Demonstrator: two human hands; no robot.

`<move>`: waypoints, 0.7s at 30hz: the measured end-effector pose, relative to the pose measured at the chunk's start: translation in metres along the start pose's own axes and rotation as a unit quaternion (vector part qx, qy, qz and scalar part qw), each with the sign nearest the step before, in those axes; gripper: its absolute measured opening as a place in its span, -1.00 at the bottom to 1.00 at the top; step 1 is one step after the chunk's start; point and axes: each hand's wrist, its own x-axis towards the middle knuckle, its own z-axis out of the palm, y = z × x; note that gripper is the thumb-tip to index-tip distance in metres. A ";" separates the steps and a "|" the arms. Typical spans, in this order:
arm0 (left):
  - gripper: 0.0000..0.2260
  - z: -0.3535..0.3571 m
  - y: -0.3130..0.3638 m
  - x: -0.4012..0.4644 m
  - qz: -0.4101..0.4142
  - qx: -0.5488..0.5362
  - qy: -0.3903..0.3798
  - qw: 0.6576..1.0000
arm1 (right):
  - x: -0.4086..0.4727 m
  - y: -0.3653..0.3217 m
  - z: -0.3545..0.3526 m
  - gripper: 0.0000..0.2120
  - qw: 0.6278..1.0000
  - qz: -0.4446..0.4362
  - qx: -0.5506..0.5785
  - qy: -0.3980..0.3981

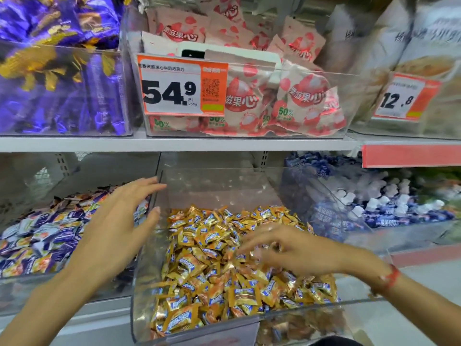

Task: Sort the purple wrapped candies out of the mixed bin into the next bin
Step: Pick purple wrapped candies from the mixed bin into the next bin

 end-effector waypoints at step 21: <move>-0.55 0.173 0.093 0.071 0.124 0.179 -0.410 0.886 | -0.083 0.078 -0.007 -0.42 0.930 0.210 -0.001 0.302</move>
